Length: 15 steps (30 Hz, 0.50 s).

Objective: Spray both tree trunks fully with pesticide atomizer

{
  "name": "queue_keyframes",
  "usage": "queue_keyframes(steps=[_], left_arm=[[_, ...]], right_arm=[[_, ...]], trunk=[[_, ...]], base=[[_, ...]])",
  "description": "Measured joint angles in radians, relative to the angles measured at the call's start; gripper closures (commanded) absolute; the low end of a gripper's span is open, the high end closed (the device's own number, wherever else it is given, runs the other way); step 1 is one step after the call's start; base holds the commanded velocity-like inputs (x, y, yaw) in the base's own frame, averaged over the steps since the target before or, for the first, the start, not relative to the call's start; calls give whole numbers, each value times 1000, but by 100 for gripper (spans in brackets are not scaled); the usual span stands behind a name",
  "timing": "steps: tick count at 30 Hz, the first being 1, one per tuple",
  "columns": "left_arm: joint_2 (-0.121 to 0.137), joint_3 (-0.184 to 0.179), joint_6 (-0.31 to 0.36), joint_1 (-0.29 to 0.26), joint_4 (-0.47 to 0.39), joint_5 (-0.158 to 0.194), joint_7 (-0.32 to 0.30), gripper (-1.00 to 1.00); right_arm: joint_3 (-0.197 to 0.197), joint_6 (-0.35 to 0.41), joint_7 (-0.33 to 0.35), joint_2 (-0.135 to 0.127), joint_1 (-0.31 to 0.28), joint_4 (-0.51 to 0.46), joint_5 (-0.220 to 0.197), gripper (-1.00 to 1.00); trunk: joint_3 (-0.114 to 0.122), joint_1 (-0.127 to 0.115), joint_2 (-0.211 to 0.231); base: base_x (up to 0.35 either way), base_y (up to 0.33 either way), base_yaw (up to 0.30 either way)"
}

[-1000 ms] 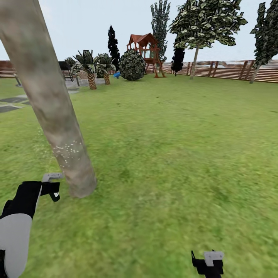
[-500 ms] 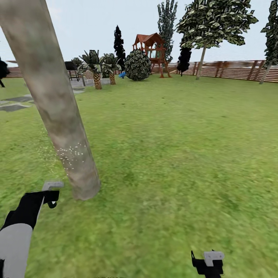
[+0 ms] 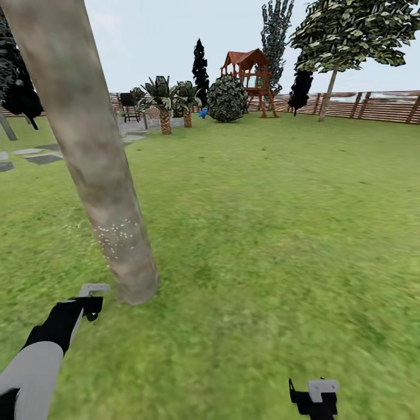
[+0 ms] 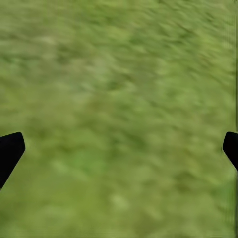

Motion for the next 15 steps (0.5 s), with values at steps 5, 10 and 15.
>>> queue_keyframes(steps=[5, 10, 15], left_arm=[[-1, -2, -10, 0, 1, -2, 1, 100], [0, -2, -3, 0, 1, -4, 0, 100], [1, -1, 0, 0, 1, -3, -1, 100]], right_arm=[[0, 0, 0, 0, 0, 0, 0, -100], [2, 0, 3, 6, 0, 0, 0, -100], [1, 0, 2, 6, 0, 0, 0, -100]], trunk=[[0, 0, 0], [0, 0, 0], [0, 0, 0]], base=[[71, -251, 0], [31, -268, 0], [205, -210, 124]])
